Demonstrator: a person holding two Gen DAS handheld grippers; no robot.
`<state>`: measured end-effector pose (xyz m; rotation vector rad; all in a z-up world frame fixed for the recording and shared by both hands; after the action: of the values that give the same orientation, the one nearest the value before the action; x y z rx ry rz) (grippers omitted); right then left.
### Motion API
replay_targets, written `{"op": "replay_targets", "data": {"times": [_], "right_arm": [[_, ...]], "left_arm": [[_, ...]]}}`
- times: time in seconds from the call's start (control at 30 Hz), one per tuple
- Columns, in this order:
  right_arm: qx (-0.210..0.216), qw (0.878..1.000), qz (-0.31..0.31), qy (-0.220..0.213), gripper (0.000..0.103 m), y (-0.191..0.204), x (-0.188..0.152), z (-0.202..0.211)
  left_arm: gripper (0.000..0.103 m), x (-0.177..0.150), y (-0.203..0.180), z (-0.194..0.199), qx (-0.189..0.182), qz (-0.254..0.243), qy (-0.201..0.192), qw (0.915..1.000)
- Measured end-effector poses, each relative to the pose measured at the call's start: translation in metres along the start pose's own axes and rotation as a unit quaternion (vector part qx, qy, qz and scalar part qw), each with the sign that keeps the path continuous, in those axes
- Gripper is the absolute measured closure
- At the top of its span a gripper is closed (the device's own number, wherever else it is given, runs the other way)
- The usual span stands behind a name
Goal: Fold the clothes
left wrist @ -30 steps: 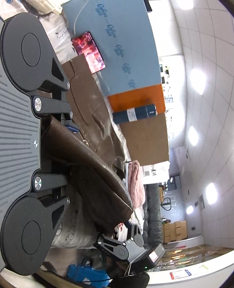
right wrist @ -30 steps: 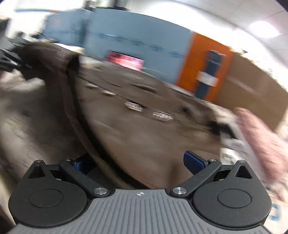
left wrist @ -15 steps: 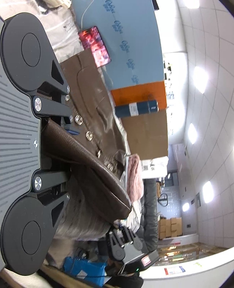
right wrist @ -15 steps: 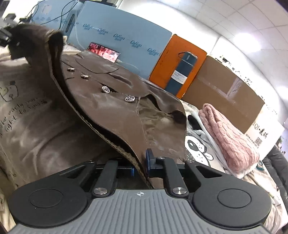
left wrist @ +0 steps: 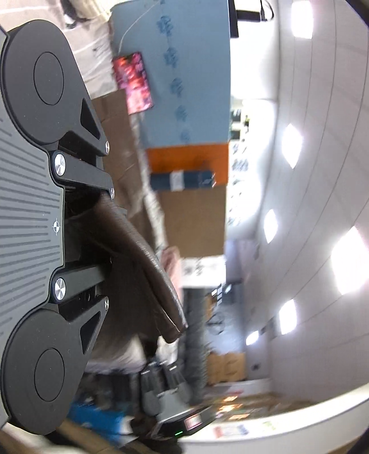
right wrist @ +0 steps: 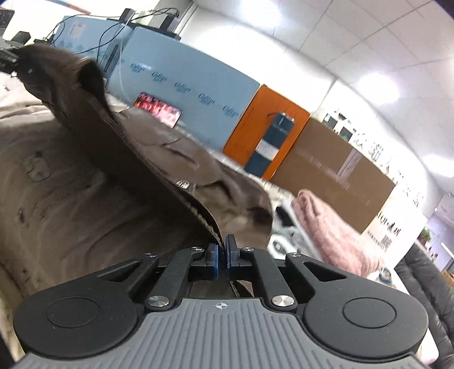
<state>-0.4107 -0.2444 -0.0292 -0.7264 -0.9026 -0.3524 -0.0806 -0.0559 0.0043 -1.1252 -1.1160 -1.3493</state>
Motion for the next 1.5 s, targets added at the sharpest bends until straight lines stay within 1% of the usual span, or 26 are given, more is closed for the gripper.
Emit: {"op": "replay_targets", "data": {"times": [0.07, 0.13, 0.17, 0.2, 0.3, 0.4, 0.47, 0.57, 0.63, 0.77, 0.83, 0.97, 1.03, 1.2, 1.23, 1.27, 1.3, 1.33, 1.37, 1.4, 1.43, 1.47, 1.5], "right_arm": [[0.004, 1.000, -0.017, 0.011, 0.090, -0.010, -0.003, -0.010], [0.014, 0.999, -0.038, 0.020, 0.088, -0.020, -0.008, -0.018], [0.021, 0.998, -0.052, 0.016, 0.087, -0.026, -0.008, -0.020], [0.027, 0.997, -0.068, 0.007, 0.087, -0.033, -0.008, -0.023], [0.043, 0.992, -0.110, -0.043, 0.090, -0.056, 0.001, -0.025], [0.041, 0.987, -0.123, -0.090, 0.091, -0.076, 0.020, -0.035], [0.039, 0.986, -0.124, -0.106, 0.091, -0.087, 0.032, -0.051], [0.047, 0.984, -0.134, -0.108, 0.092, -0.101, 0.041, -0.083], [0.059, 0.983, -0.143, -0.101, 0.092, -0.107, 0.043, -0.106], [0.081, 0.981, -0.157, -0.082, 0.095, -0.118, 0.043, -0.145], [0.088, 0.980, -0.161, -0.074, 0.095, -0.125, 0.044, -0.164], [0.084, 0.979, -0.171, -0.078, 0.096, -0.137, 0.048, -0.184], [0.079, 0.978, -0.174, -0.077, 0.096, -0.140, 0.049, -0.196], [0.069, 0.982, -0.173, -0.038, 0.096, -0.139, 0.045, -0.231], [0.067, 0.982, -0.173, -0.029, 0.095, -0.138, 0.044, -0.238], [0.066, 0.983, -0.171, -0.017, 0.095, -0.137, 0.042, -0.243], [0.063, 0.984, -0.169, -0.012, 0.094, -0.137, 0.042, -0.244], [0.059, 0.984, -0.167, -0.008, 0.090, -0.136, 0.041, -0.246], [0.057, 0.984, -0.167, -0.011, 0.081, -0.136, 0.041, -0.245], [0.054, 0.984, -0.169, -0.014, 0.074, -0.137, 0.041, -0.243], [0.050, 0.983, -0.174, -0.015, 0.059, -0.139, 0.040, -0.242], [0.047, 0.982, -0.182, -0.019, 0.052, -0.141, 0.039, -0.240], [0.044, 0.981, -0.190, -0.023, 0.051, -0.144, 0.038, -0.237]], "left_arm": [[0.092, 0.006, 0.008, -0.008, 0.009, 0.018, -0.011, 0.9997], [0.092, 0.009, 0.014, -0.018, 0.020, 0.026, -0.014, 0.9994], [0.092, 0.011, 0.016, -0.023, 0.025, 0.028, -0.015, 0.9992], [0.092, 0.013, 0.019, -0.029, 0.032, 0.030, -0.015, 0.9989], [0.092, 0.020, 0.034, -0.052, 0.062, 0.037, -0.012, 0.9973], [0.092, 0.022, 0.058, -0.080, 0.073, 0.064, 0.005, 0.9953], [0.092, 0.023, 0.074, -0.099, 0.080, 0.082, 0.016, 0.9933], [0.092, 0.025, 0.098, -0.128, 0.090, 0.109, 0.033, 0.9893], [0.092, 0.025, 0.114, -0.146, 0.097, 0.128, 0.045, 0.9861], [0.095, 0.008, 0.140, -0.179, 0.100, 0.168, 0.073, 0.9780], [0.095, 0.003, 0.151, -0.191, 0.100, 0.180, 0.081, 0.9751], [0.095, 0.003, 0.166, -0.202, 0.099, 0.196, 0.074, 0.9729], [0.095, -0.003, 0.171, -0.206, 0.099, 0.210, 0.084, 0.9689], [0.094, -0.020, 0.185, -0.217, 0.101, 0.246, 0.111, 0.9576], [0.093, -0.023, 0.188, -0.219, 0.101, 0.253, 0.117, 0.9550], [0.088, -0.026, 0.190, -0.222, 0.102, 0.260, 0.122, 0.9524], [0.088, -0.029, 0.193, -0.224, 0.102, 0.267, 0.127, 0.9498], [0.086, -0.033, 0.196, -0.226, 0.102, 0.274, 0.133, 0.9470], [0.084, -0.036, 0.198, -0.228, 0.102, 0.281, 0.138, 0.9441], [0.083, -0.039, 0.201, -0.230, 0.103, 0.288, 0.143, 0.9412], [0.079, -0.042, 0.204, -0.233, 0.103, 0.295, 0.149, 0.9382], [0.075, -0.045, 0.206, -0.233, 0.105, 0.301, 0.153, 0.9356], [0.071, -0.044, 0.204, -0.228, 0.112, 0.302, 0.153, 0.9344]]}}
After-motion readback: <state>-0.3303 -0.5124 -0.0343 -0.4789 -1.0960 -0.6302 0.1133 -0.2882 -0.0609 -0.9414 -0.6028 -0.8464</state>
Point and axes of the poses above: each gripper's, at about its wrist camera, not at the fingertips, and z roughly against the way its jaws point, y to its left, x to its top, the point moved 5 cm from there along -z, roughly the way its jaws point, and after that the axes turned 7 degrees about x, right-handed, at the moved point
